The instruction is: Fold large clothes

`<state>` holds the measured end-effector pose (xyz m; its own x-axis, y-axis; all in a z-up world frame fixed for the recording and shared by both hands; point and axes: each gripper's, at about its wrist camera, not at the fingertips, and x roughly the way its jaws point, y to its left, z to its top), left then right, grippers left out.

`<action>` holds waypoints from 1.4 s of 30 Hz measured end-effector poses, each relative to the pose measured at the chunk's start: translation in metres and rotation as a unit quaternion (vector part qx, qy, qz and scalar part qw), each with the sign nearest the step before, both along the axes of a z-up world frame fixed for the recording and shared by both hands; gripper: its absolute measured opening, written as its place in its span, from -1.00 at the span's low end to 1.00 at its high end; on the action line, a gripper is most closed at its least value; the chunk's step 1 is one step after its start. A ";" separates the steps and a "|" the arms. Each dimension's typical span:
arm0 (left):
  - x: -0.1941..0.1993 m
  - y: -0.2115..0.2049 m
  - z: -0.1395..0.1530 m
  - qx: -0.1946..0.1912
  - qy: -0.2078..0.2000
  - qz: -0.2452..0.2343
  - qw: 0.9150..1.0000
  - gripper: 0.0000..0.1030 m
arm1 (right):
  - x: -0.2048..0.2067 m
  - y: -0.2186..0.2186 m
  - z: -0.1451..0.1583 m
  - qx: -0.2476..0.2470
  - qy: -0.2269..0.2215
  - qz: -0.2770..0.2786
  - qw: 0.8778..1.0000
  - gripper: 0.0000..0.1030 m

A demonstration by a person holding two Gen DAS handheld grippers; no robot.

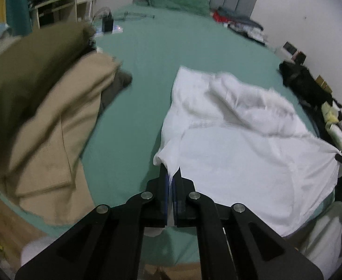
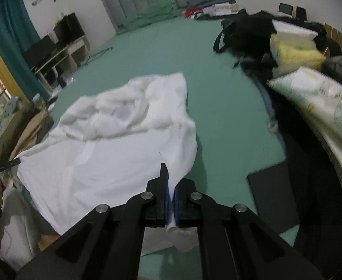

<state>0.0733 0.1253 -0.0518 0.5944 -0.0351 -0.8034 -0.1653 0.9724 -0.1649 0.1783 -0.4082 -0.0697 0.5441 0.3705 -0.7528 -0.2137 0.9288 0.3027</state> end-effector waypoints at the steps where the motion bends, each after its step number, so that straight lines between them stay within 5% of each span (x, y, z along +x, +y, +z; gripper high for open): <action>1: 0.009 -0.003 0.005 0.003 -0.008 0.002 1.000 -0.95 | 0.004 -0.001 0.003 -0.001 -0.005 -0.005 1.000 -0.93; 17: 0.099 0.027 0.018 -0.047 -0.053 0.067 0.995 -0.94 | 0.112 -0.011 0.026 -0.002 -0.012 -0.019 1.000 -0.93; 31: 0.227 0.052 -0.028 -0.076 -0.021 0.111 0.991 -0.94 | 0.244 0.001 -0.031 0.024 0.050 -0.034 0.998 -0.92; 37: 0.262 0.058 -0.050 -0.080 0.008 0.127 0.989 -0.92 | 0.269 0.010 -0.061 0.015 0.072 -0.033 0.997 -0.90; 39: 0.268 0.061 -0.058 -0.087 0.023 0.126 0.988 -0.76 | 0.272 0.012 -0.068 0.002 0.077 -0.032 0.996 -0.83; 42: 0.255 0.062 -0.054 -0.090 0.007 0.132 0.987 -0.08 | 0.266 0.010 -0.069 -0.016 0.072 -0.037 0.997 -0.63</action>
